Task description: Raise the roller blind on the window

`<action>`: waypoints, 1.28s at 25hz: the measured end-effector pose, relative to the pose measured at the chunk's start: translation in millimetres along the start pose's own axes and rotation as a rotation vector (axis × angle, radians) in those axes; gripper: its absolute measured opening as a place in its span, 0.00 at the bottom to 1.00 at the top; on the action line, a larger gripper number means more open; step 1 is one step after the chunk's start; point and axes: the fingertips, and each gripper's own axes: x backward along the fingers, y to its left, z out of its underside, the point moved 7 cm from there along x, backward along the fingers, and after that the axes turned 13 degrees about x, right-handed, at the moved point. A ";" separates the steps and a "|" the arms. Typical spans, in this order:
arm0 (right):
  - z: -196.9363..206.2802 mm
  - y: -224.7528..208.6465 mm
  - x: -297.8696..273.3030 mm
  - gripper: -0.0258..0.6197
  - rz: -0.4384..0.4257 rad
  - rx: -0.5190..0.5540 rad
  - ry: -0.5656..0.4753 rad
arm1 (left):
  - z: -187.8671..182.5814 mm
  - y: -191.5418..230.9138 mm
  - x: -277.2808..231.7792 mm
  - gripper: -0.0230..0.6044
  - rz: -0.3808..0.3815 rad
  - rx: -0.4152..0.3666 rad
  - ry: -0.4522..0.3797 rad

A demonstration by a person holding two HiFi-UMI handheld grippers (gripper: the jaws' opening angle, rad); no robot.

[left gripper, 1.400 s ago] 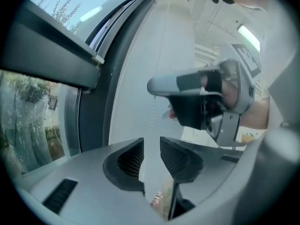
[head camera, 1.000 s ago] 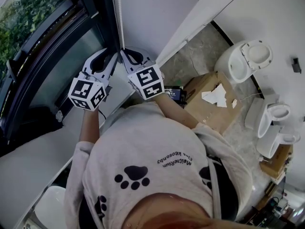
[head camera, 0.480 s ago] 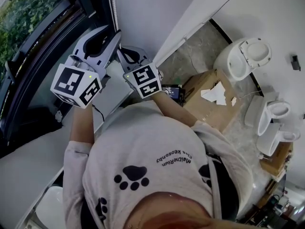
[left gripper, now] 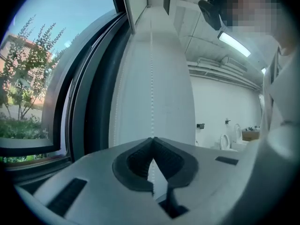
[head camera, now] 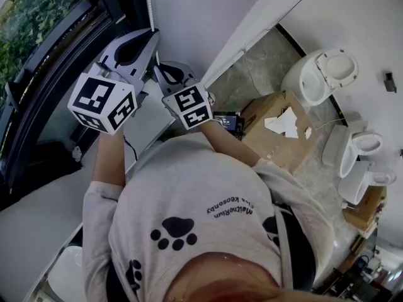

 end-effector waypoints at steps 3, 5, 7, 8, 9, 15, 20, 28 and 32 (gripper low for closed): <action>11.1 4.7 -2.3 0.05 -0.008 0.010 0.037 | 14.4 1.1 -1.3 0.05 0.002 0.029 0.011; 18.8 8.6 -3.5 0.05 -0.015 0.017 0.058 | 24.3 3.2 0.1 0.05 -0.001 0.055 0.010; 26.3 10.5 -5.9 0.05 -0.021 0.015 0.076 | 32.7 5.8 1.5 0.05 -0.008 0.073 0.015; 30.1 10.6 -7.2 0.05 -0.021 0.014 0.084 | 36.8 7.0 1.6 0.05 -0.012 0.080 0.018; 34.1 10.6 -8.3 0.05 -0.021 0.014 0.092 | 40.9 8.2 1.6 0.05 -0.018 0.085 0.022; 61.1 15.9 -14.3 0.05 -0.039 -0.016 0.151 | 69.8 14.3 0.9 0.05 -0.057 0.102 0.060; 80.8 21.6 -18.1 0.05 -0.057 -0.042 0.193 | 93.5 19.1 0.7 0.05 -0.068 0.138 0.086; 113.2 30.9 -24.9 0.05 -0.096 -0.048 0.297 | 130.3 31.6 -0.2 0.05 -0.094 0.183 0.158; 130.8 34.6 -26.5 0.05 -0.112 -0.056 0.352 | 149.2 38.1 2.3 0.05 -0.109 0.210 0.195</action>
